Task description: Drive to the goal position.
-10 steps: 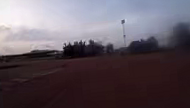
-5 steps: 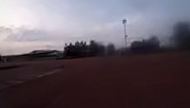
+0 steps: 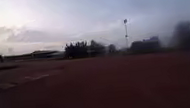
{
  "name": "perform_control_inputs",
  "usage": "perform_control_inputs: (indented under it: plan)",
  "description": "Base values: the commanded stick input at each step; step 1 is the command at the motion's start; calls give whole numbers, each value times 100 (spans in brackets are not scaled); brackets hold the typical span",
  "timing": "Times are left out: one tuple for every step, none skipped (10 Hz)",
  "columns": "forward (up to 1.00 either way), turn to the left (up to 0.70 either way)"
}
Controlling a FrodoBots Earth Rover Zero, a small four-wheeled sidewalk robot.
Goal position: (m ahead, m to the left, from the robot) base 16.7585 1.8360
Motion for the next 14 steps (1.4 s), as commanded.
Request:
perform_control_inputs:
  plan:
    - [70, 0]
    - [70, 0]
    - [70, 0]
    - [70, 0]
    - [70, 0]
    - [70, 0]
    - [70, 0]
    - [70, 0]
    - [70, 0]
    - [70, 0]
    - [70, 0]
    - [70, 0]
    - [70, 0]
    - [70, 0]
